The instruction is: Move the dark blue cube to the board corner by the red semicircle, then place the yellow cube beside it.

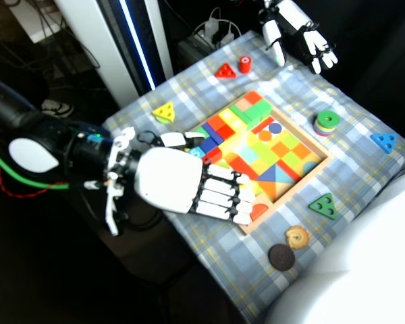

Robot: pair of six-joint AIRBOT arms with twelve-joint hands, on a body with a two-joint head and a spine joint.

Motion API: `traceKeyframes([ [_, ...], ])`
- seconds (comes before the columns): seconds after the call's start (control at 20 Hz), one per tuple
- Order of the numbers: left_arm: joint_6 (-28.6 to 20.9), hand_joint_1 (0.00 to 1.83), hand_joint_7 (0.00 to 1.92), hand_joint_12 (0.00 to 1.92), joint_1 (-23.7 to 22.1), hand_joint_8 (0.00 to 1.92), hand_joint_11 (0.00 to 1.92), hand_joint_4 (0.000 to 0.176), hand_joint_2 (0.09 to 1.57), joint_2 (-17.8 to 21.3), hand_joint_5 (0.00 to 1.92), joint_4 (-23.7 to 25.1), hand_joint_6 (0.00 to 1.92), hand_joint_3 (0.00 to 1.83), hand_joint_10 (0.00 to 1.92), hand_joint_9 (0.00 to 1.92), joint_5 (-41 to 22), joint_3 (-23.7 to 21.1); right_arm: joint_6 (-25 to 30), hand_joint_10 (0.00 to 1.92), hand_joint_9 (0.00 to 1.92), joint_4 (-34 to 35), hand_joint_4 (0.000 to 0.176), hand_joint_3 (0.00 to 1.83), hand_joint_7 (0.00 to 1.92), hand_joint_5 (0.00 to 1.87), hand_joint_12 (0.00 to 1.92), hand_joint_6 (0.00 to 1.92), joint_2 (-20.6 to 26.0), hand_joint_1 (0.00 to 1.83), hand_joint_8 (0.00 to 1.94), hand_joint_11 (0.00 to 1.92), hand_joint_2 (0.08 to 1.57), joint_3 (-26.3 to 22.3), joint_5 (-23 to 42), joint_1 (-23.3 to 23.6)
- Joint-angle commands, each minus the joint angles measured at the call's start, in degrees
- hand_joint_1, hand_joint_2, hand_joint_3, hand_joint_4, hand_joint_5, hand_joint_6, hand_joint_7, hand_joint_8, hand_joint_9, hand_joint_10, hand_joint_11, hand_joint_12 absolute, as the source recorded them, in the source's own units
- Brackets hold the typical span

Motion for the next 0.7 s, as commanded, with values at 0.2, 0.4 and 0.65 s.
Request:
traceKeyframes([
  [0.2, -0.29, 0.71, 0.1, 0.0, -0.43, 0.0, 0.0, 0.059, 1.38, 0.14, 0.3, 2.85, 0.0, 0.0, 0.0, 0.09, -6.15, -0.14, -2.35, 0.0, 0.0, 3.27, 0.143, 0.0, 0.0, 0.29, 0.0, 0.01, -0.5, 0.0, 0.0, 0.0, 0.9, 0.02, 5.53, 0.97],
  [0.4, -0.29, 0.71, 0.1, 0.0, -0.42, 0.0, 0.0, 0.047, 1.38, 0.12, 0.31, 2.84, 0.0, 0.0, 0.0, 0.1, -6.08, -0.18, -2.35, 0.0, 0.0, 3.57, 0.12, 0.01, 0.0, 0.29, 0.0, 0.0, -0.4, 0.0, 0.0, 0.0, 0.92, 0.07, 5.77, 1.01],
  [0.65, -0.29, 0.73, 0.11, 0.0, -0.4, 0.0, 0.0, 0.057, 1.37, 0.1, 0.33, 2.81, 0.0, 0.0, 0.01, 0.11, -6.04, -0.18, -2.35, 0.0, 0.0, 4.55, 0.114, 0.01, 0.0, 0.26, 0.0, 0.0, 0.33, 0.0, 0.0, 0.0, 0.93, -0.23, 6.88, 1.14],
])
